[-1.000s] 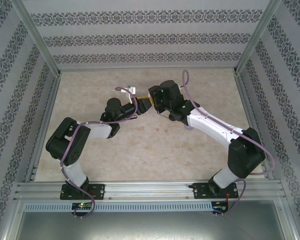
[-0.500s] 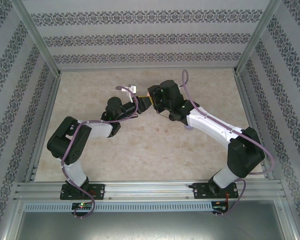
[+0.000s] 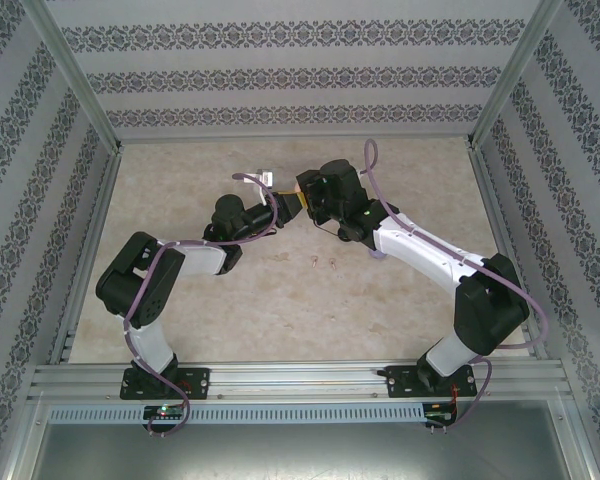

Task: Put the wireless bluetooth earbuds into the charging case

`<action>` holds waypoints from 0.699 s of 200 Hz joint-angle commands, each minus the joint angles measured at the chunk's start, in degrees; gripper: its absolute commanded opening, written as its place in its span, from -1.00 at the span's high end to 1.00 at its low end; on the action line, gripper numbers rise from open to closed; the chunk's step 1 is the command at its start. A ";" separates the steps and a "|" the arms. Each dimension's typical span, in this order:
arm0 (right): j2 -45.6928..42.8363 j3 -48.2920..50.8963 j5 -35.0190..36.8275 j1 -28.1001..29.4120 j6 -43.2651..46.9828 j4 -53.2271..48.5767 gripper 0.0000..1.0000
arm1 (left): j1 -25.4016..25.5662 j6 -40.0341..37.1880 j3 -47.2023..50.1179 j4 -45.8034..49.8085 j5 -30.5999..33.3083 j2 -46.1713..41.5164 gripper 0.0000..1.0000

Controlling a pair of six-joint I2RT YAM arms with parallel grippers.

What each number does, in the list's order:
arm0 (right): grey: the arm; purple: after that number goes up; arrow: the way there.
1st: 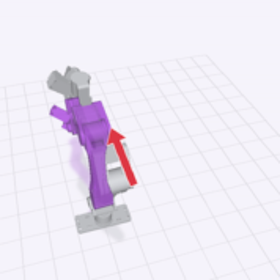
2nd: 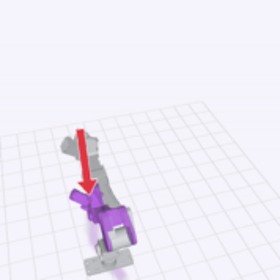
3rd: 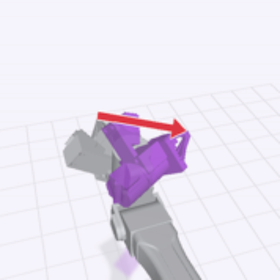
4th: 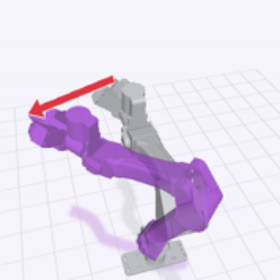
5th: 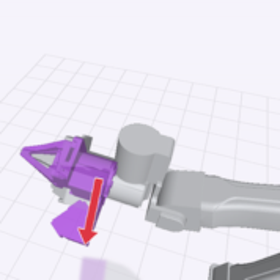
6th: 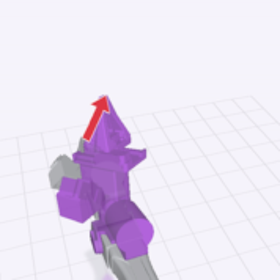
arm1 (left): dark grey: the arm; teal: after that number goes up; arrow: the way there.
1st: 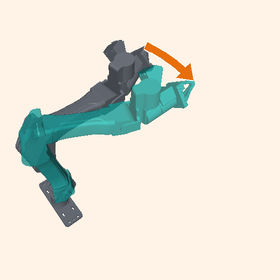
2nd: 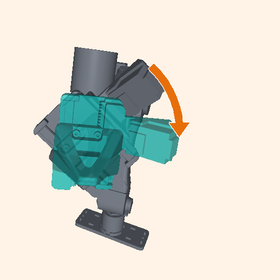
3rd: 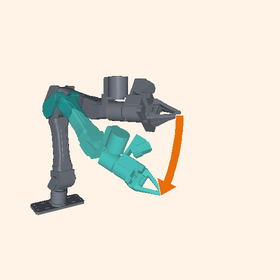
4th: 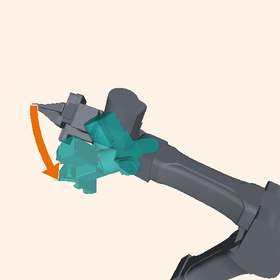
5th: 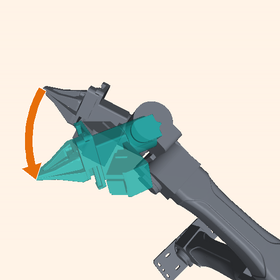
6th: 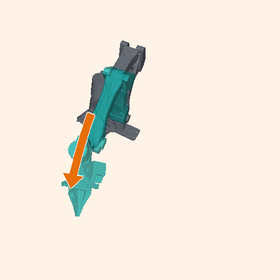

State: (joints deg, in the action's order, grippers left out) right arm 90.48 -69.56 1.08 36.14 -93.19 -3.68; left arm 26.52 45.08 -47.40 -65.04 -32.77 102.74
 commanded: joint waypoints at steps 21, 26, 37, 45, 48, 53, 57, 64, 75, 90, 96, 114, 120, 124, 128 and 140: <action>-0.82 1.09 -1.32 0.57 -0.44 2.27 0.04 | 0.40 1.94 -2.29 -2.72 0.62 1.48 1.00; -0.89 1.17 -1.20 0.47 -0.34 2.41 -0.06 | 0.42 1.94 -2.41 -2.68 0.54 1.49 1.00; -1.07 1.11 -1.34 -0.06 0.38 3.03 -0.27 | 0.37 2.11 -2.37 -2.77 0.52 1.65 1.00; -1.36 1.08 -1.51 -0.65 1.03 3.45 -0.39 | 0.37 2.12 -2.38 -2.75 0.53 1.72 1.00; -1.54 1.16 -1.60 -0.93 1.42 3.70 -0.42 | 0.37 2.12 -2.36 -2.79 0.52 1.76 1.00; -1.84 1.09 -1.69 -1.39 2.14 4.01 -0.46 | 0.37 2.14 -2.35 -2.82 0.55 1.76 1.00; -2.21 1.03 -1.70 -1.72 2.80 3.99 -0.49 | 0.37 2.17 -2.28 -2.71 0.61 1.85 1.00; -3.09 1.09 -1.92 -2.37 3.88 3.80 -0.53 | 0.42 2.12 -2.26 -2.65 0.60 1.85 1.00; -4.68 1.14 -2.67 -3.47 5.96 2.76 -0.60 | 0.37 2.05 -2.36 -2.23 0.19 1.94 1.00; -7.97 2.52 -3.74 -5.19 9.17 0.78 -0.66 | 0.37 1.48 -2.52 -1.10 -0.37 1.71 1.00; -9.60 3.62 -4.16 -6.05 10.22 0.25 -0.67 | 0.39 1.17 -2.60 -0.41 -0.78 1.61 1.00; -14.25 7.24 -6.05 -8.78 14.20 -1.84 -0.67 | 0.26 0.00 -2.93 1.71 -2.26 1.11 1.00; -15.79 8.48 -6.56 -9.70 16.12 -2.14 -0.66 | 0.30 -0.62 -2.93 2.53 -2.82 0.78 1.00; -16.68 9.12 -6.94 -10.32 17.42 -2.45 -0.66 | 0.29 -1.08 -2.90 3.32 -3.17 0.57 1.00; -17.42 9.69 -7.41 -11.02 18.79 -3.01 -0.66 | 0.22 -1.58 -2.96 4.12 -3.52 0.34 1.00; -18.86 10.88 -9.62 -12.78 23.99 -3.24 -0.64 | 0.15 -2.94 -3.05 6.45 -4.96 -0.32 1.00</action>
State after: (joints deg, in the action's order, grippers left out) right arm 74.87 -61.65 -4.25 26.15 -80.53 -4.56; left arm 26.57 45.56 -48.80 -62.54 -34.11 104.31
